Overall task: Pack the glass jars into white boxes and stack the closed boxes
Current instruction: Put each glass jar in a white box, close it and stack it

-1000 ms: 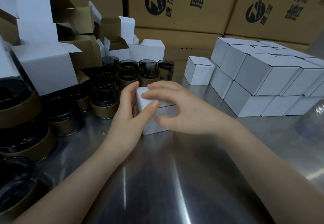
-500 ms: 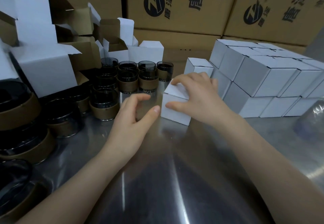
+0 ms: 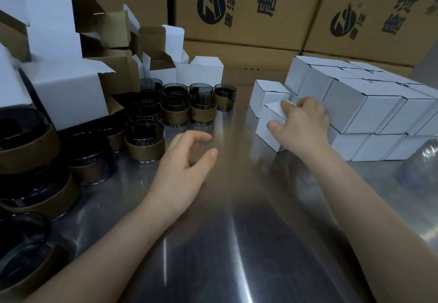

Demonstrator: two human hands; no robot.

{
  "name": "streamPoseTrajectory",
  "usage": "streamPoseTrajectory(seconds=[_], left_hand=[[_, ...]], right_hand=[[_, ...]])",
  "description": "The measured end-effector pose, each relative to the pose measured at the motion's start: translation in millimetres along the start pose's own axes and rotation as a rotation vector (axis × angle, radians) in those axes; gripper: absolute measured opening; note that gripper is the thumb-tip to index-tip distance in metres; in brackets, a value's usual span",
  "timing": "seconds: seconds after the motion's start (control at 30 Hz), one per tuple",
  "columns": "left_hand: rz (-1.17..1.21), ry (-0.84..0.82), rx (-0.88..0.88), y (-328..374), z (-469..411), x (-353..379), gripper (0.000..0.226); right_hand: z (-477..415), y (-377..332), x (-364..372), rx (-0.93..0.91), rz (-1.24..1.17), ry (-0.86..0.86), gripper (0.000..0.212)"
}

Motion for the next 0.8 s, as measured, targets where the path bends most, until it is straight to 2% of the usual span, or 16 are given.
streamPoseTrajectory(seconds=[0.1, 0.23, 0.63, 0.8], left_hand=[[-0.002, -0.018, 0.002, -1.9, -0.3, -0.5, 0.017], [-0.027, -0.031, 0.006, -3.3, -0.2, -0.3, 0.019], [-0.079, -0.044, 0.028, 0.9, 2.0, 1.2, 0.017], [-0.088, -0.038, 0.038, 2.2, 2.4, 1.2, 0.016]], right_hand=[[-1.5, 2.7, 2.7, 0.007, 0.012, 0.055, 0.042], [-4.6, 5.1, 7.6, -0.004, 0.052, 0.145, 0.046], [-6.7, 7.0, 24.4, -0.038, 0.056, 0.148, 0.049], [-3.3, 3.1, 22.8, -0.032, 0.061, 0.113, 0.059]])
Point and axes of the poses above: each hand's wrist, its own z-axis away from the middle knuckle, its own x-axis out of the palm, y = z × x, the point moved 2 cm from there along -z, towards the middle knuckle, and after that the axes turned 7 degrees about -x, right-handed, at the moved point
